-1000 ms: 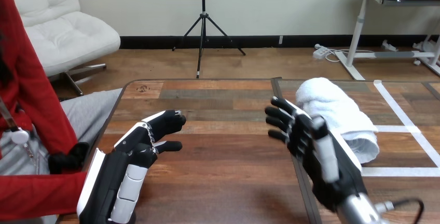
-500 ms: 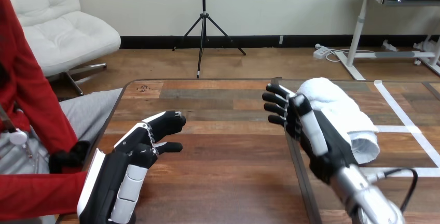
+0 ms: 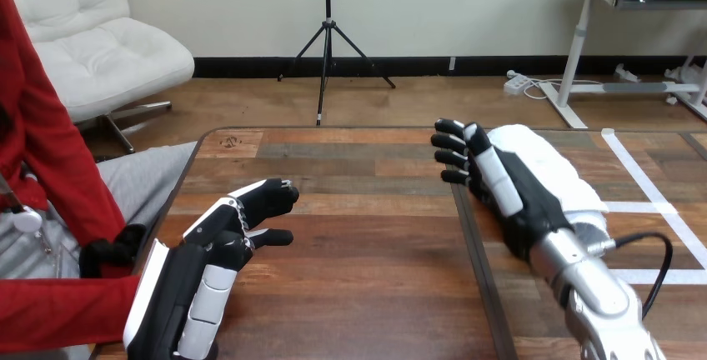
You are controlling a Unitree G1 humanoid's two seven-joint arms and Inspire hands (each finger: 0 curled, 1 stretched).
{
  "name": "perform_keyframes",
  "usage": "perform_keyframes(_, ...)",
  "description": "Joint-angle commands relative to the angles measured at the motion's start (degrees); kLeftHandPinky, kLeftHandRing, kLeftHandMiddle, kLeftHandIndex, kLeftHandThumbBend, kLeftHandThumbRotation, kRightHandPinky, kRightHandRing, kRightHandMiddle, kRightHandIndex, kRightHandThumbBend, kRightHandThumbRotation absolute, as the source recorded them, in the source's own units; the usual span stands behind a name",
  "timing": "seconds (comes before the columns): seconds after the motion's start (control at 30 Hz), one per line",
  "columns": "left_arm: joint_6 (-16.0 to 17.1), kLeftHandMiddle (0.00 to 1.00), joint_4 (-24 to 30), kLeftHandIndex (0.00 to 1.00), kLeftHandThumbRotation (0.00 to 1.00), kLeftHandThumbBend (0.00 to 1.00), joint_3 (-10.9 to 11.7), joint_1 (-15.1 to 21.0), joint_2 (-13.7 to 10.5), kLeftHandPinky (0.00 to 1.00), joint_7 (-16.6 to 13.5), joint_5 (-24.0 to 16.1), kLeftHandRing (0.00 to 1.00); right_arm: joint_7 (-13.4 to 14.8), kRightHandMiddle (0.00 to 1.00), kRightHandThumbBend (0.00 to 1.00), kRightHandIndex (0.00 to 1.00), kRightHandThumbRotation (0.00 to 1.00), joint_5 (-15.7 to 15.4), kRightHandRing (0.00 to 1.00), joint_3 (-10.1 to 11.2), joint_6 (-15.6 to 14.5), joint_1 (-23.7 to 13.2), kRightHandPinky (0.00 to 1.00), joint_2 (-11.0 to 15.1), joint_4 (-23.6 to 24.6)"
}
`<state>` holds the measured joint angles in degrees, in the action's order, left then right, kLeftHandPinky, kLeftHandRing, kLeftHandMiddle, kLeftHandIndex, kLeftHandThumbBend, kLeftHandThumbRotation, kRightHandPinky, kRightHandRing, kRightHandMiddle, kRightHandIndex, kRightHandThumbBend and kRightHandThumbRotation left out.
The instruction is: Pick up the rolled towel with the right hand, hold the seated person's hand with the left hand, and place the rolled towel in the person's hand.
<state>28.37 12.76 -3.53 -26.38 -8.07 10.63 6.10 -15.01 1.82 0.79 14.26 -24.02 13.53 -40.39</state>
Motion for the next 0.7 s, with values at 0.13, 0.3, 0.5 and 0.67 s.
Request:
perform_keyframes(0.13, 1.15, 0.77, 1.08, 0.74, 1.00, 0.79, 0.68, 4.02, 1.21, 0.68, -0.79, -0.39, 0.80, 4.49, 0.89, 0.96, 0.89, 1.00, -1.40, 0.89, 3.01, 5.85, -19.86, 0.88, 3.97, -14.77)
perform_keyframes(0.3, 1.22, 0.77, 0.97, 0.74, 1.00, 0.78, 0.76, 4.08, 1.06, 0.67, -0.70, -0.28, 0.80, 5.21, 0.92, 0.97, 0.91, 1.00, -2.13, 0.92, 2.68, 5.97, -22.38, 0.91, 5.15, -17.63)
perform_keyframes(0.5, 1.21, 0.77, 0.94, 0.74, 1.00, 0.78, 0.75, 4.09, 0.97, 0.67, -0.50, 0.10, 0.80, 6.21, 0.94, 0.94, 0.93, 1.00, -3.59, 0.94, 2.10, 6.34, -25.32, 0.93, 6.74, -20.75)
perform_keyframes(0.67, 1.21, 0.78, 0.95, 0.74, 1.00, 0.78, 0.72, 4.12, 0.84, 0.67, -0.39, 0.09, 0.81, 8.99, 0.93, 0.90, 0.93, 1.00, -6.04, 0.94, 0.94, 5.83, -27.68, 0.93, 8.21, -23.19)
